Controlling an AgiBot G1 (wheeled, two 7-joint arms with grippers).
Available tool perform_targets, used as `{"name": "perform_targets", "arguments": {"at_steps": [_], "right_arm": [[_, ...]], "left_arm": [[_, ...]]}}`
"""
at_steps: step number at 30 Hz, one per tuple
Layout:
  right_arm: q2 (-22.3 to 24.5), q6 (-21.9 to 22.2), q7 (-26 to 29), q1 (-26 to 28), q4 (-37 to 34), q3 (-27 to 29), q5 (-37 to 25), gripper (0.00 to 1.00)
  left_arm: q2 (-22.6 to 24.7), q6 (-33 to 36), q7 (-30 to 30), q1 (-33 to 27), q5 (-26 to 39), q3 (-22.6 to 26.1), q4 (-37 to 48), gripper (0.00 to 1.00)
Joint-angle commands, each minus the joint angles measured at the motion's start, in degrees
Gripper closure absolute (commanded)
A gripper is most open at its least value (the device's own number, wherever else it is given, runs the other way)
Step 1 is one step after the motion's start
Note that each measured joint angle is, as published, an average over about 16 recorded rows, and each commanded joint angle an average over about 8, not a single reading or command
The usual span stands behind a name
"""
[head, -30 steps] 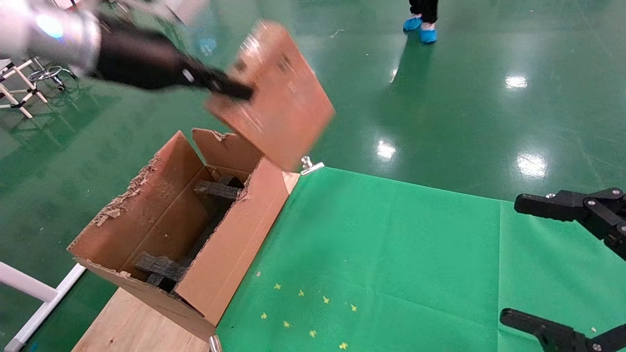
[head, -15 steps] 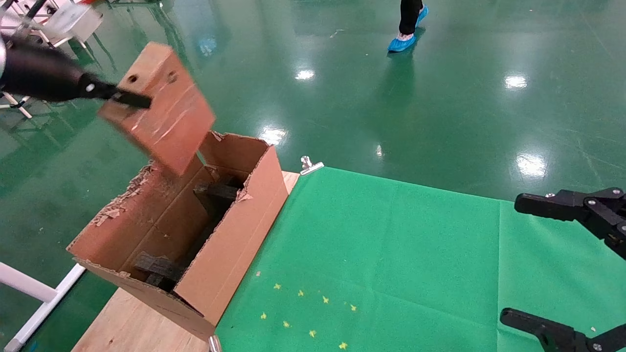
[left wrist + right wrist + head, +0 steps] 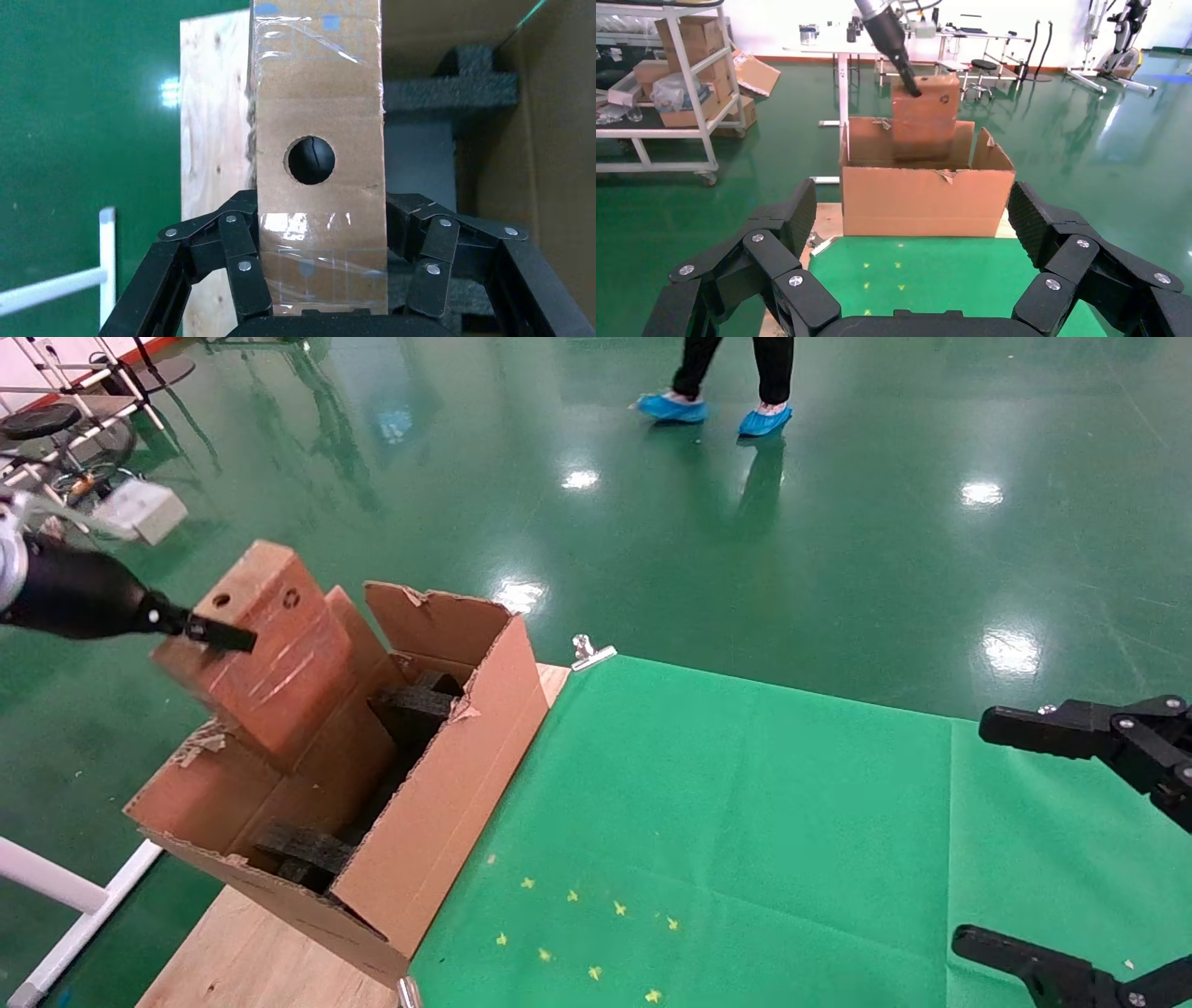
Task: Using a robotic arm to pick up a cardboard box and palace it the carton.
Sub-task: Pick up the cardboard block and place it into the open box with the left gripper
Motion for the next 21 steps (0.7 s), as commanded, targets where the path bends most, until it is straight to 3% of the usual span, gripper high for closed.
{"name": "perform_targets", "arguments": {"at_steps": [1, 21], "right_arm": [[0.00, 0.00, 0.00, 0.00, 0.00, 0.00, 0.00, 0.00], [0.01, 0.01, -0.02, 0.01, 0.00, -0.03, 0.02, 0.00]], "left_arm": [[0.29, -0.57, 0.81, 0.79, 0.28, 0.30, 1.44, 1.00], [5.99, -10.69, 5.05, 10.55, -1.69, -0.23, 15.38, 1.00]]}}
